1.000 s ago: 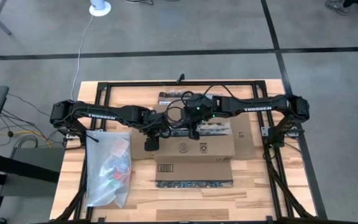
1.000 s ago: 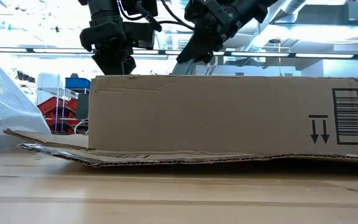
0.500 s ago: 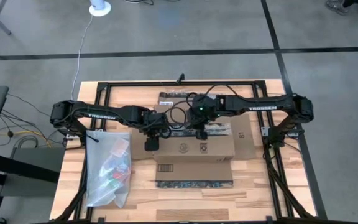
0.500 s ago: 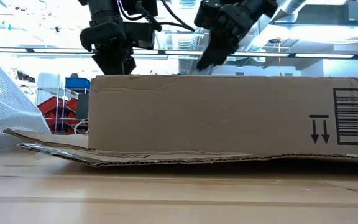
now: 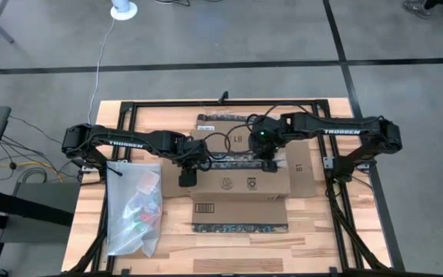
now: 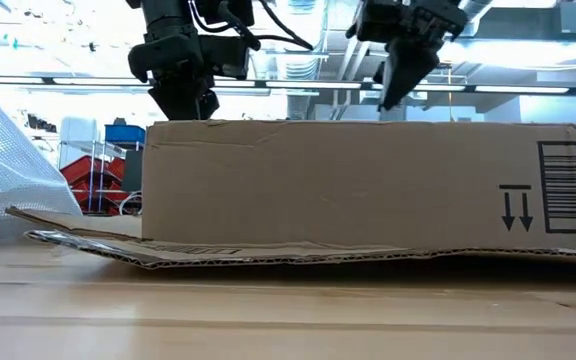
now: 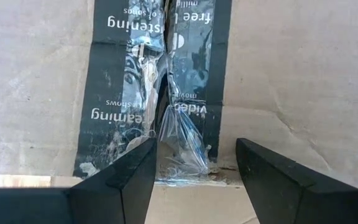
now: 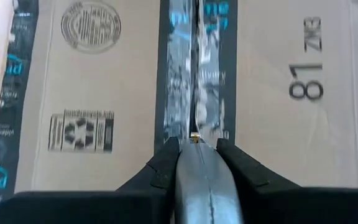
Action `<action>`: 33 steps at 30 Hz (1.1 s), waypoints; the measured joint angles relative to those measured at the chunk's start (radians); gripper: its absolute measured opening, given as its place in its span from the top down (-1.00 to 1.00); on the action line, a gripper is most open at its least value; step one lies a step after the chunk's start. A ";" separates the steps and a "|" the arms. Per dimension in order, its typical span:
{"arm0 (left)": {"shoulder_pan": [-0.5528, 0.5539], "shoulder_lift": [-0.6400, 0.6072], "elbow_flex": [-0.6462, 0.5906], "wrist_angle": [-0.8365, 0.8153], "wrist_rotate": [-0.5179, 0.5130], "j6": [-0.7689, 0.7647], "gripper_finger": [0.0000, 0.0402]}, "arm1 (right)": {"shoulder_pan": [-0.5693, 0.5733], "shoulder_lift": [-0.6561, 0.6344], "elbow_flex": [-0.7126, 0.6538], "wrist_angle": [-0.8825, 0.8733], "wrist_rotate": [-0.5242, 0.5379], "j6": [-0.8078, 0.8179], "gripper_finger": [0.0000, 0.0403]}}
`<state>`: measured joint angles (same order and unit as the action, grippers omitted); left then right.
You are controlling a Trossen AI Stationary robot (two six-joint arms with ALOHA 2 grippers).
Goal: Unpack boxes
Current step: Break down the box until it is fully flat
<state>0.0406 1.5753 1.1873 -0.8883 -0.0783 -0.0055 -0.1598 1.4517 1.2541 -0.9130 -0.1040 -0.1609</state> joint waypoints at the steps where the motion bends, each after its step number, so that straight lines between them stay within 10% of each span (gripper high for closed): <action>1: 0.000 0.000 0.000 0.000 0.000 0.000 -0.01 | 0.000 -0.010 0.000 -0.018 0.000 0.001 0.68; 23: -0.002 0.001 0.001 0.022 0.003 -0.004 -0.01 | -0.064 -0.464 -0.158 -0.317 0.040 0.094 0.68; 33: -0.003 -0.003 -0.002 -0.025 -0.002 -0.023 -0.01 | -0.058 -0.600 -0.152 -0.129 0.062 0.214 0.68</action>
<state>0.0376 1.5726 1.1855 -0.9128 -0.0801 -0.0286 -0.2182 0.8517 1.1023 -1.0416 -0.0418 0.0527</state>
